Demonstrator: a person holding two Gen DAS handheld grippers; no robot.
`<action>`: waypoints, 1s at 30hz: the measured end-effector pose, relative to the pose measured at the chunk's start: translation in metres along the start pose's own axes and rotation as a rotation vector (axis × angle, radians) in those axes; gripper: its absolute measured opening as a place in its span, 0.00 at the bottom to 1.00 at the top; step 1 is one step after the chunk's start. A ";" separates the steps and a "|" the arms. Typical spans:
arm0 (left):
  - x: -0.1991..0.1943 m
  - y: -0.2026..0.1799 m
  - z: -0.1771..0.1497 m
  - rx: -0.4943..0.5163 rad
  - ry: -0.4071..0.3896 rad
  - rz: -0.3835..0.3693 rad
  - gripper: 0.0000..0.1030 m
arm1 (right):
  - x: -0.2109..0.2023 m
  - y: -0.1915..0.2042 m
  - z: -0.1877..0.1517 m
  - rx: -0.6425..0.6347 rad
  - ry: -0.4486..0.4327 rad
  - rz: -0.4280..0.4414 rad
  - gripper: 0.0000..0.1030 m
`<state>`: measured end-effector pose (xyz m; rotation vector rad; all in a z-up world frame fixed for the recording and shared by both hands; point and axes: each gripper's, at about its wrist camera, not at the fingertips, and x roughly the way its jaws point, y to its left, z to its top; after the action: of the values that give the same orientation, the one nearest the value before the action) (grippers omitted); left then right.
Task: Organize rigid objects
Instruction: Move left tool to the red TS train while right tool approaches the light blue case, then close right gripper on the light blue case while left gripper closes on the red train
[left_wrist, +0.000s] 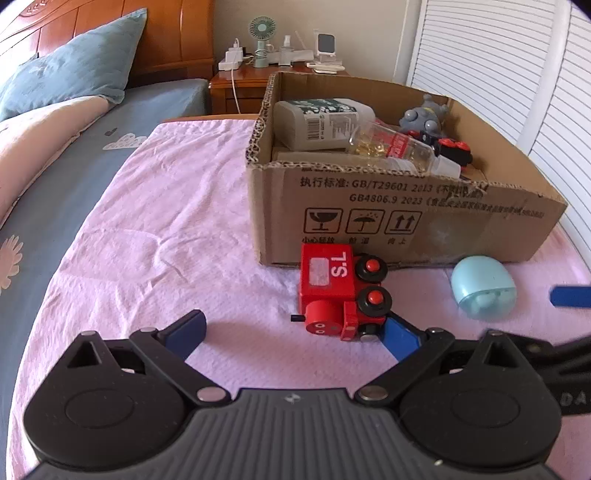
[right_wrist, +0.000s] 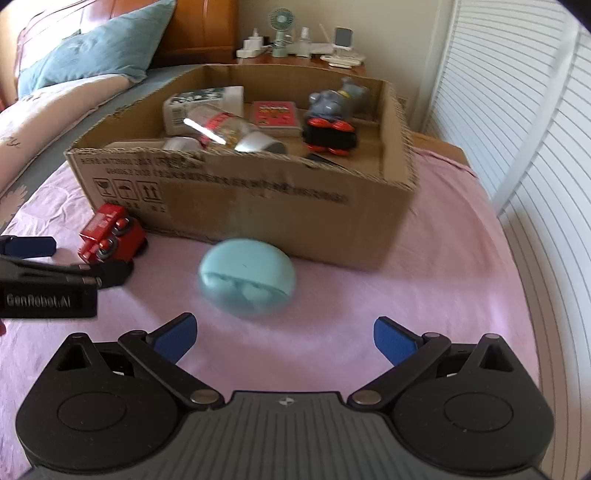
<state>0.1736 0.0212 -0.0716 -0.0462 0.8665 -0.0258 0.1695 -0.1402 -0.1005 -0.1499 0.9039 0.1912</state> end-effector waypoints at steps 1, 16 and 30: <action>0.000 0.000 0.000 0.005 0.000 0.000 0.97 | 0.001 0.002 0.002 -0.001 -0.008 0.000 1.00; 0.002 0.006 -0.003 0.010 -0.007 0.037 0.98 | 0.017 -0.001 0.007 0.023 -0.026 -0.047 1.00; 0.001 0.006 -0.004 0.016 -0.008 0.031 0.99 | 0.001 -0.029 -0.019 0.126 -0.022 -0.078 1.00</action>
<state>0.1713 0.0271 -0.0757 -0.0181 0.8585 -0.0032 0.1627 -0.1719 -0.1115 -0.0663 0.8844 0.0632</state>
